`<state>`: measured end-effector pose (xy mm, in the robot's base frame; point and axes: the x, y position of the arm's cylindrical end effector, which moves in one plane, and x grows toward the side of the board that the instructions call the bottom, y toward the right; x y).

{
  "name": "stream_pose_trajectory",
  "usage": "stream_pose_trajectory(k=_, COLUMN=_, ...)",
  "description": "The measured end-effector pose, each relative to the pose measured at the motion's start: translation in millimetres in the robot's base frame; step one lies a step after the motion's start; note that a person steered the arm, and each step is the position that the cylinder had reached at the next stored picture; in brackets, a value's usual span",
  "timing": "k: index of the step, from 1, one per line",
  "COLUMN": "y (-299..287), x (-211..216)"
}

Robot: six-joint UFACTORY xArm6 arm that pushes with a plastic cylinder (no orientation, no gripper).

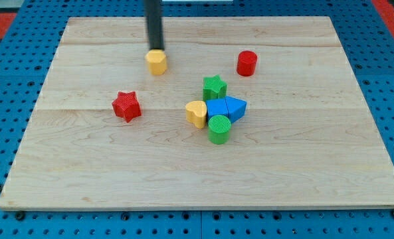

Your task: Push the red blocks towards the top center

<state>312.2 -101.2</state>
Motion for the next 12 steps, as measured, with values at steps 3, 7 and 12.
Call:
stream_pose_trajectory(k=3, y=-1.6, x=139.4)
stream_pose_trajectory(k=7, y=-71.8, x=99.7)
stream_pose_trajectory(k=12, y=-60.5, x=18.0)
